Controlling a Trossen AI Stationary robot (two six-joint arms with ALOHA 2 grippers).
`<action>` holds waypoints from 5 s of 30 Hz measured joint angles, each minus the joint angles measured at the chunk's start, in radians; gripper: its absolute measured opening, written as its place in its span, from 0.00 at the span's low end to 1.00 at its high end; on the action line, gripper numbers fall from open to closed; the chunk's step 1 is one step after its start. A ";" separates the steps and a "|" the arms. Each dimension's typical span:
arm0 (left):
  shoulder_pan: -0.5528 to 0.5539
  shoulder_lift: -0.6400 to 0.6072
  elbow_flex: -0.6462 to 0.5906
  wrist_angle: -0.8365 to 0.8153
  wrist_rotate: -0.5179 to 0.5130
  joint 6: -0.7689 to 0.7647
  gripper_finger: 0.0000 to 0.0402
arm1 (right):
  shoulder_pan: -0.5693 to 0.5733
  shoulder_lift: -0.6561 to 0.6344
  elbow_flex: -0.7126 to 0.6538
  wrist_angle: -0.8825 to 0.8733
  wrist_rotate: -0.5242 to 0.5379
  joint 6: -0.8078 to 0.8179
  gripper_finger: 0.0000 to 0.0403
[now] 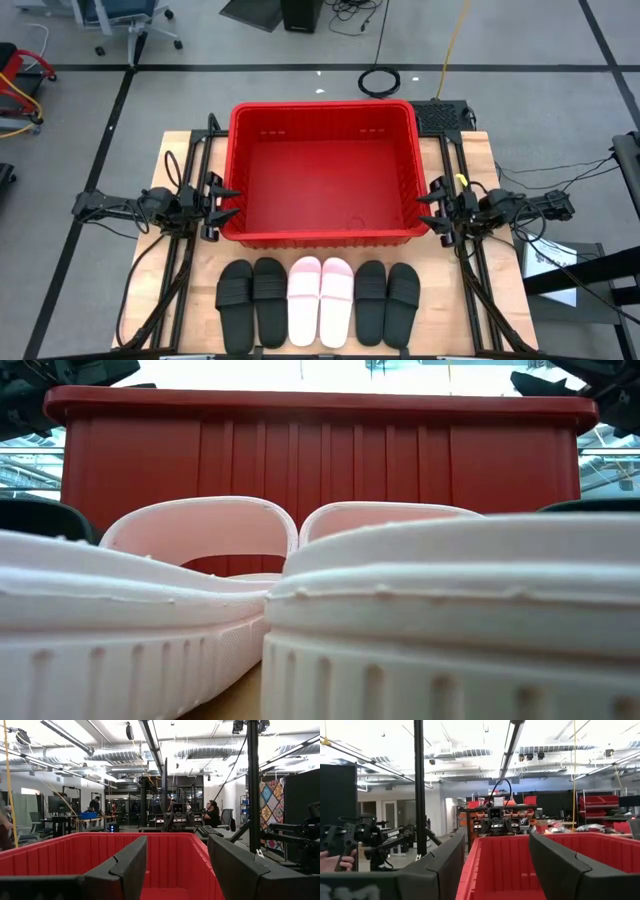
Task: Pick and place slides into bin
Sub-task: Put the black slide into the red container
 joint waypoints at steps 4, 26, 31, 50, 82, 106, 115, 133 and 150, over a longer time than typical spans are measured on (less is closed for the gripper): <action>0.000 0.000 0.000 0.007 0.000 -0.004 0.53 | 0.000 0.000 0.000 -0.007 0.000 0.021 0.52; 0.000 0.000 0.000 0.151 0.018 0.008 0.53 | 0.000 0.000 0.000 0.170 0.001 0.118 0.52; 0.000 0.000 0.000 0.180 -0.038 -0.033 0.53 | 0.000 0.000 0.000 0.185 0.001 0.119 0.52; 0.000 0.001 0.008 0.364 -0.094 -0.191 0.53 | 0.001 0.053 0.000 0.338 -0.052 0.152 0.52; -0.210 0.510 0.541 0.031 -0.016 0.000 0.53 | 0.044 0.581 0.543 0.258 -0.394 -0.021 0.52; -0.437 0.511 0.544 0.113 -0.299 0.057 0.53 | 0.687 1.072 1.126 -0.476 0.718 -0.256 0.52; -0.475 0.512 0.544 0.112 -0.368 -0.028 0.53 | 0.853 1.259 1.153 -0.471 0.939 0.035 0.52; -0.516 0.506 0.544 0.069 -0.476 -0.041 0.53 | 0.829 1.527 1.567 -0.715 1.026 0.098 0.52; -0.516 0.516 1.001 -0.473 -0.679 -0.014 0.53 | 0.437 1.477 1.867 -1.358 0.319 0.322 0.52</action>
